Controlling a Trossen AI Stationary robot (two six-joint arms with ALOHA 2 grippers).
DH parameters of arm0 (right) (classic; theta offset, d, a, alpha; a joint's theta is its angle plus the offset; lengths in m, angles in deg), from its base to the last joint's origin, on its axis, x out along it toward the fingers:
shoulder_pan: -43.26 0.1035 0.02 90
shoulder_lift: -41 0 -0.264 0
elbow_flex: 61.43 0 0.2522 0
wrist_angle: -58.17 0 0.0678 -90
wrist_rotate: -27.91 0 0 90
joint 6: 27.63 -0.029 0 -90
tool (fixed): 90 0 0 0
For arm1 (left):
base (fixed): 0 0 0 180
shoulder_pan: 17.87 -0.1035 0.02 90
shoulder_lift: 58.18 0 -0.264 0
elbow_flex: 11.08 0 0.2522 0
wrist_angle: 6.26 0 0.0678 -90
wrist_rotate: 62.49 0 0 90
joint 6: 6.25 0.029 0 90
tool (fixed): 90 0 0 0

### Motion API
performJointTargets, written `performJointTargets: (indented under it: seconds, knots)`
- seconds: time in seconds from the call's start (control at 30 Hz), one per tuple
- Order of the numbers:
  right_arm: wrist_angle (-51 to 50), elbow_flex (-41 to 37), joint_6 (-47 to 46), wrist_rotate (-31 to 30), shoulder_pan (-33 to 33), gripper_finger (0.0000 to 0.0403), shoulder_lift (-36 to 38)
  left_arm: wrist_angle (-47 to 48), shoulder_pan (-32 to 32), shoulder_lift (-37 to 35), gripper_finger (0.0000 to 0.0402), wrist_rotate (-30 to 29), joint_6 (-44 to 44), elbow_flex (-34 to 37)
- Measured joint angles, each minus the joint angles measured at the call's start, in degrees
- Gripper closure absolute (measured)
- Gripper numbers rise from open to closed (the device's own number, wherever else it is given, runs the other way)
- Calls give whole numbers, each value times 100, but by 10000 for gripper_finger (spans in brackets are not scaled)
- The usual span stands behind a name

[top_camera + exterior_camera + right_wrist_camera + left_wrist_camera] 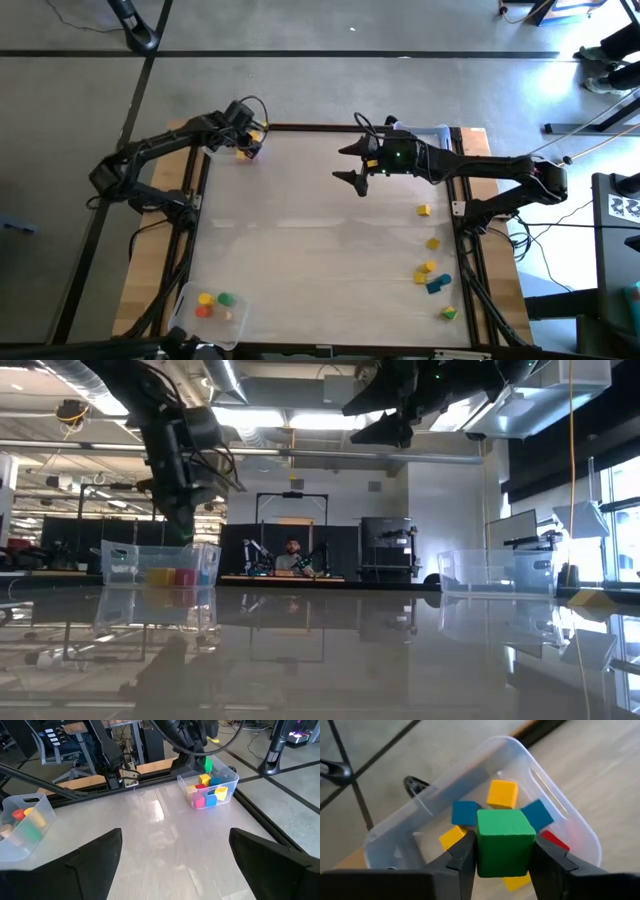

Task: Sort blocks by size
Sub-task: Put the right green cube block into the top left transparent bin, then put the right yellow cylinder block into the bottom transparent bin

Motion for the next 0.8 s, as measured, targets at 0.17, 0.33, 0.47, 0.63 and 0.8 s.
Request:
performJointTargets:
  seconds: [0.17,0.33,0.47,0.63,0.8]
  knots:
    - [-9,0,47,57,3,39,0,0,-2,42,222,43,12,1]
    - [-61,0,122,68,4,39,12,57,30,-230,194,42,15,2]
    - [-730,2,89,-123,108,39,266,56,225,-669,189,499,64,2]
    - [-2056,7,-148,-781,470,39,824,-278,751,-1175,192,1476,310,1]
    - [-3664,9,-1027,-1277,724,39,1273,-825,1465,-1291,191,1798,339,0]
